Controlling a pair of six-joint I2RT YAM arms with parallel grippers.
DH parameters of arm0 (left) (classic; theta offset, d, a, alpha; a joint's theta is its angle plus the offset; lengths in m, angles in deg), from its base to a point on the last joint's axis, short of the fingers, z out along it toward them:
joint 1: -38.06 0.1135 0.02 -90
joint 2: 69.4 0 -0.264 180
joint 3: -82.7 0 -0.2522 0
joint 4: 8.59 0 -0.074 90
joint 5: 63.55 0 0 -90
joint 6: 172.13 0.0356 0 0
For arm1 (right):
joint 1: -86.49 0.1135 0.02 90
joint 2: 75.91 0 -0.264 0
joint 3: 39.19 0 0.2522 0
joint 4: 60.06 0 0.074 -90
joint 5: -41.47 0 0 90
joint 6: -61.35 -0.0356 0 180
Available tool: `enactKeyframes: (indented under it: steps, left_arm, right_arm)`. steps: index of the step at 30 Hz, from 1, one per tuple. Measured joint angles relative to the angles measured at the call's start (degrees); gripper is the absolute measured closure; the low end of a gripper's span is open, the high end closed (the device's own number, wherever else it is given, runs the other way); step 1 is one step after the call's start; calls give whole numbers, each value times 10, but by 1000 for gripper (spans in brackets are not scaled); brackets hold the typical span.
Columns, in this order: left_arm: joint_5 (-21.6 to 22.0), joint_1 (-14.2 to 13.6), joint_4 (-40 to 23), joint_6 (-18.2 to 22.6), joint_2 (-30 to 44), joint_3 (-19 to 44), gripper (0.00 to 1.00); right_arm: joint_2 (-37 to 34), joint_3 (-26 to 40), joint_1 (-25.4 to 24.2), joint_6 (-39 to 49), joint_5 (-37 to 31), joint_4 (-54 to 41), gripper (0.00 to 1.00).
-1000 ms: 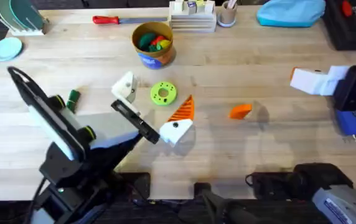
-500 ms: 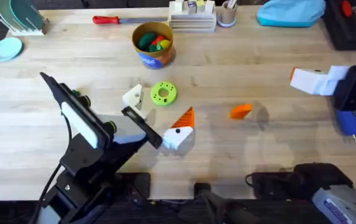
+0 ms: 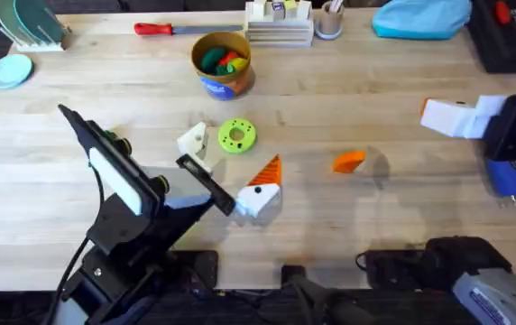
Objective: Pick up the gripper from the table and insert it into the empty holder that is missing its gripper. Then pick up a screw, insert it into the mounting hole, and use the screwdriver to tighten it. Finally, clean up the table by picking up the vegetable and placing it into the bucket.
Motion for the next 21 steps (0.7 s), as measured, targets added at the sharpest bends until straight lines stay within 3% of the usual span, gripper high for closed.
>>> enactKeyframes:
  steps: [12, 21]
  left_arm:
    - [0, 0, 0, 0, 0, 0, 8]
    - [0, 0, 0, 0, 0, 0, 8]
  right_arm:
    - [0, 0, 0, -2, 0, 0, 93]
    - [0, 0, 0, -72, 9, 0, 93]
